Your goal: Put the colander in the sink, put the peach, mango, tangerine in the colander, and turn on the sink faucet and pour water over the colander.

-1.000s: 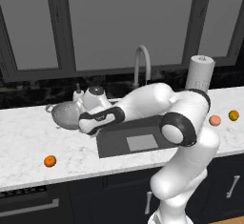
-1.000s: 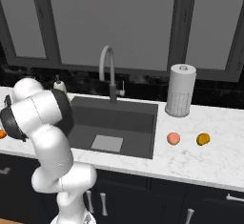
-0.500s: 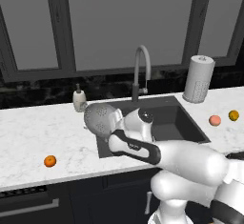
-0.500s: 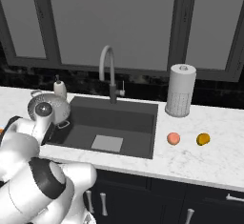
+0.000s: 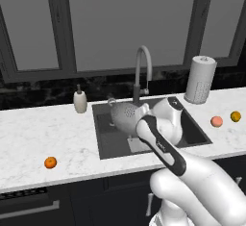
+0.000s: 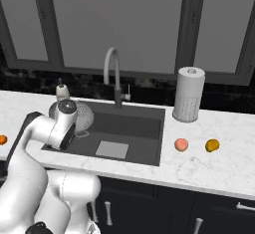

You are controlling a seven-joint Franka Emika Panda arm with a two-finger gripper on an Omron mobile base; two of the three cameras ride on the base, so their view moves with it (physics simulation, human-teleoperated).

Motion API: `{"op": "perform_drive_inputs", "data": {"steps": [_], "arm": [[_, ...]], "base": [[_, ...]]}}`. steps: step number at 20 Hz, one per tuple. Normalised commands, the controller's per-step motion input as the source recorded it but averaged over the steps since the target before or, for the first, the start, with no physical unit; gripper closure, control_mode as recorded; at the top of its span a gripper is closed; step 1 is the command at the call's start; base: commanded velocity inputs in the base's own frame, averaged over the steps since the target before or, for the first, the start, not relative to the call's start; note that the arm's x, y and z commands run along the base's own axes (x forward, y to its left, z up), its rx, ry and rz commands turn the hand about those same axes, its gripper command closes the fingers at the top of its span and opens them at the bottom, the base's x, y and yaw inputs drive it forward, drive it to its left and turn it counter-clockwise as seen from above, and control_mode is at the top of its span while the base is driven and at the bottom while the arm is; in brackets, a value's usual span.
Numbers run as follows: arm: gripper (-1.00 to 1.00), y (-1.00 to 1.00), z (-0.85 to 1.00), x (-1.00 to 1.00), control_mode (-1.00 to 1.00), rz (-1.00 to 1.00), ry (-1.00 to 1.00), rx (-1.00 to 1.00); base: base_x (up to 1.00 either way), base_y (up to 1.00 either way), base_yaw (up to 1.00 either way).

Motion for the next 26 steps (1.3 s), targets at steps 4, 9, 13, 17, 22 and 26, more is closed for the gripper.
{"op": "perform_drive_inputs", "data": {"steps": [4,9,13,17,22,26], "arm": [[1.00,-1.00,0.19,0.05,-1.00,-0.05,0.39,-0.08],[1.00,-0.71,0.00,-0.04,-1.00,0.00,0.11,-0.17],[1.00,-0.72,0.00,-0.07,-1.00,0.07,0.00,-0.14],[1.00,-0.87,-0.11,0.00,-1.00,0.26,-0.06,-0.04],[1.00,-0.55,-0.27,0.00,-1.00,0.35,-0.04,-0.02],[1.00,-0.14,-0.28,0.32,-1.00,0.31,0.02,-0.07]], "base": [[0.00,0.00,0.00],[0.00,0.00,0.00],[0.00,0.00,0.00],[0.00,0.00,0.00],[0.00,0.00,0.00],[0.00,0.00,0.00]]}}
